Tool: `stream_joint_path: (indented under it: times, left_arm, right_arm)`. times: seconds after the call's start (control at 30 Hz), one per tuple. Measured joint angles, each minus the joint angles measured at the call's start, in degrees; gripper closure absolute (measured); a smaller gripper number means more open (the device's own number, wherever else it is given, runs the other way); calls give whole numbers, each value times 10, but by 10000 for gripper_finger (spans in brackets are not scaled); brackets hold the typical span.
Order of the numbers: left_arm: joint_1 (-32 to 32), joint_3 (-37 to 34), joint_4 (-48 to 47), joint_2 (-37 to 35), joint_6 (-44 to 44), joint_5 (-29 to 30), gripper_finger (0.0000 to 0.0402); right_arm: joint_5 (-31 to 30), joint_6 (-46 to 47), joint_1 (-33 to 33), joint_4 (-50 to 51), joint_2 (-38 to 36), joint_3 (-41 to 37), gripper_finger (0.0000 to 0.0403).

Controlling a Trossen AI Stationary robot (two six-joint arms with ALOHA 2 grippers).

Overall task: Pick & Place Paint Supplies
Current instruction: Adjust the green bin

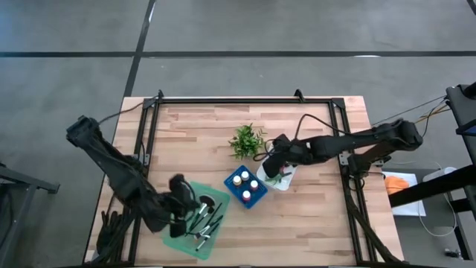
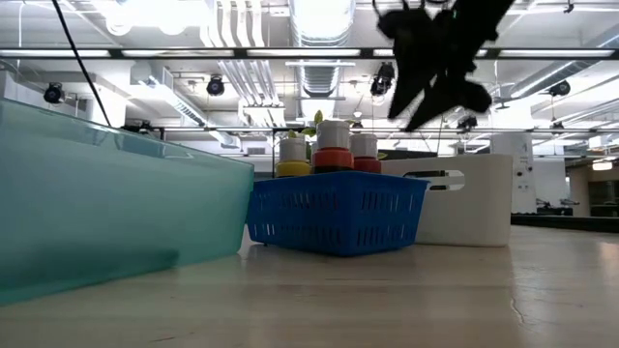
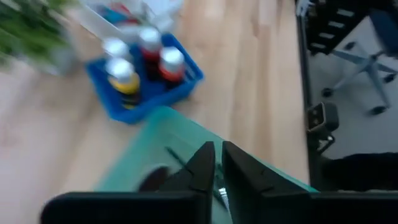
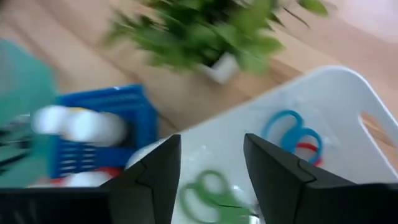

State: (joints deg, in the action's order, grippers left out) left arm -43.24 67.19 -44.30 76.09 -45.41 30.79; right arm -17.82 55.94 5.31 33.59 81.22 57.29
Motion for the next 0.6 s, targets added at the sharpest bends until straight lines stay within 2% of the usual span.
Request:
stream_joint_path:
  times: [0.1,0.17,0.4,0.6]
  left_arm:
    - [0,-64,122,30,-15,-17,390]
    - [9,-87,178,58,-28,-20,395]
    - [73,-83,208,165,-62,-39,399]
    - [107,-75,225,207,-72,-35,400]
  right_arm:
    - [-22,3,31,0,-14,25,226]
    - [-48,7,53,1,-24,42,225]
    - [-157,7,116,22,-50,97,225]
    - [-187,7,136,65,-61,127,225]
